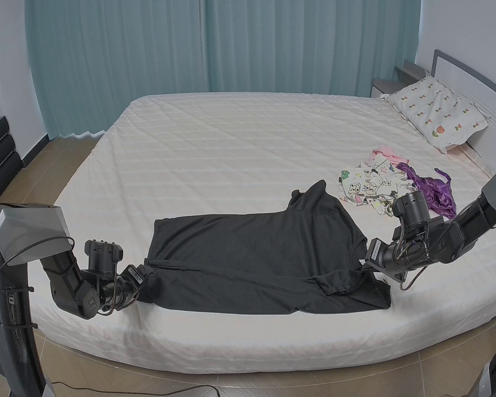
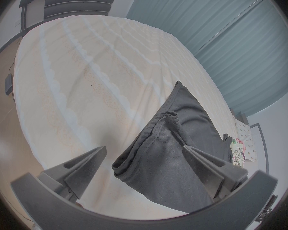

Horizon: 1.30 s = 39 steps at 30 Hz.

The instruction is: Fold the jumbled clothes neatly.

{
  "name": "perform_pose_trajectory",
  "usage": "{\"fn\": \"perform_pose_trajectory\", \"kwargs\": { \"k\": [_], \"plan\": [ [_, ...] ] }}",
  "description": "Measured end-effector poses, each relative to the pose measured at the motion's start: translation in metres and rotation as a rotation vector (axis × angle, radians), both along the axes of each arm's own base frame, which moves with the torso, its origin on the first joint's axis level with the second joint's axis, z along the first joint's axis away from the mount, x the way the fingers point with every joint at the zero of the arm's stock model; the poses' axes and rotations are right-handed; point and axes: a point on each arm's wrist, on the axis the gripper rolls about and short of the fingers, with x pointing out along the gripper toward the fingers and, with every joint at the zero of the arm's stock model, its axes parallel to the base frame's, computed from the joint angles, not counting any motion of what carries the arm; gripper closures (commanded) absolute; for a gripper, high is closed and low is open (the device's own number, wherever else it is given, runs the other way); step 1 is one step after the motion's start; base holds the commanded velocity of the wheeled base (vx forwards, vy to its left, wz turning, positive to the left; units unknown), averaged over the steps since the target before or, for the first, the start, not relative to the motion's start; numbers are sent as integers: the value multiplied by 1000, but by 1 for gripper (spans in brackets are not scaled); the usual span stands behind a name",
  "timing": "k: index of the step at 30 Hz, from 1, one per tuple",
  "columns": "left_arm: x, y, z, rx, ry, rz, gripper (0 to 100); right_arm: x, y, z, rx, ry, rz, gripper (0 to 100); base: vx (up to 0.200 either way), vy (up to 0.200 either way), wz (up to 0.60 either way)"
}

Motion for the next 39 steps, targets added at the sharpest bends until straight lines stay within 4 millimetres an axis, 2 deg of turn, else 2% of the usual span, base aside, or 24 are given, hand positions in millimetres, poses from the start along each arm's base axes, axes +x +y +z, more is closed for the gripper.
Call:
{"fn": "perform_pose_trajectory", "kwargs": {
  "k": [10, 17, 23, 32, 33, 39],
  "plan": [
    [0, 0, 0, 1, 0, 0, 0, -7, -4, 14, 18, 13, -4, 100, 0, 0, 0],
    [0, 0, 0, 0, 0, 0, 0, -21, -7, 16, -21, 102, 21, 100, 0, 0, 0],
    [0, 0, 0, 0, 0, 1, 0, -24, -9, 20, -31, 106, 29, 100, 0, 0, 0],
    [0, 0, 0, 0, 0, 0, 0, -32, -13, 11, -99, 132, 100, 100, 0, 0, 0],
    [0, 0, 0, 0, 0, 0, 0, -33, -13, 8, -109, 139, 109, 0, 0, 0, 0],
    [0, 0, 0, 0, 0, 2, 0, -35, -14, -3, -165, 168, 142, 0, 0, 0, 0]
  ]
}}
